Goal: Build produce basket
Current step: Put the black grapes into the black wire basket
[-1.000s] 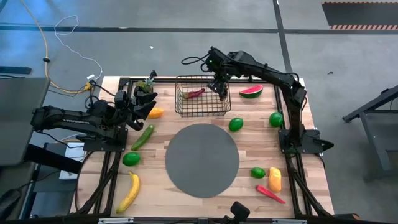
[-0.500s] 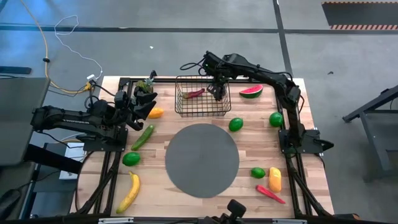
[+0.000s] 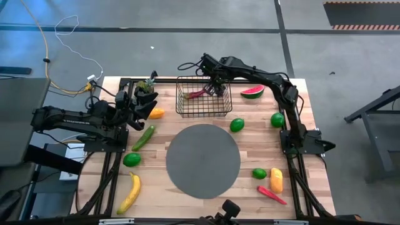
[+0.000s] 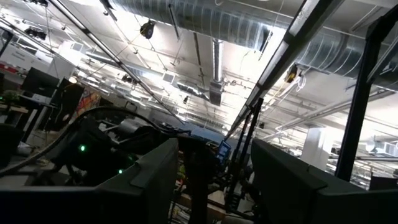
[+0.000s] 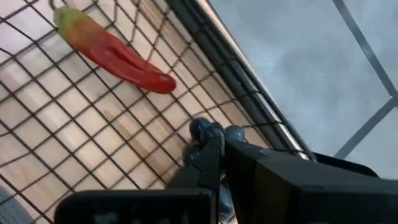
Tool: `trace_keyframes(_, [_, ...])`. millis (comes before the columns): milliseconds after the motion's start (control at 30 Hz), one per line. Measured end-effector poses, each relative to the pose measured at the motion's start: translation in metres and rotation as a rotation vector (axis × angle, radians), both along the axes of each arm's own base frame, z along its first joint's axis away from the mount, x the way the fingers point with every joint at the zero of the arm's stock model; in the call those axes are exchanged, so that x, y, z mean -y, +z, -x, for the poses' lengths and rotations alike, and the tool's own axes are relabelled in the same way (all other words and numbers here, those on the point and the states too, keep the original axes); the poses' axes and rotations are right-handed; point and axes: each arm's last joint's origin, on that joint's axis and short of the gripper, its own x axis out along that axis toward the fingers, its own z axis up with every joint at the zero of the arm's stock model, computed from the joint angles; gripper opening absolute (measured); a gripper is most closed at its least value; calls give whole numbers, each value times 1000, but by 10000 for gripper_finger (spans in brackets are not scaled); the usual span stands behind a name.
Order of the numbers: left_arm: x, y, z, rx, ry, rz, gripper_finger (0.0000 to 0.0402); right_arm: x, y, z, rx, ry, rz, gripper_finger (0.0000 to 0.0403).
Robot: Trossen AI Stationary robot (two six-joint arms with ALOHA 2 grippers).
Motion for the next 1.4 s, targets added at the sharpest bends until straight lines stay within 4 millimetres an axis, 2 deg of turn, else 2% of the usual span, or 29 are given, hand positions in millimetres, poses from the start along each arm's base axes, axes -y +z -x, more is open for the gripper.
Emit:
trace_keyframes(167, [0, 0, 0, -1, 0, 0, 193, -5, -8, -10, 16, 4, -1, 0])
trace_keyframes(467, [0, 0, 0, -2, 0, 0, 193, -9, -10, -23, 121, -40, -3, 0])
trace_keyframes(800, [0, 0, 0, -4, 0, 0, 193, -4, -38, -37, 154, -126, -39, 0])
trace_keyframes(1100, [0, 0, 0, -4, -1, 0, 193, -6, -31, -53, 332, -145, -19, 0])
trace_keyframes(1400, [0, 0, 0, -4, -1, 0, 193, -4, -39, -51, 300, -171, -40, 0])
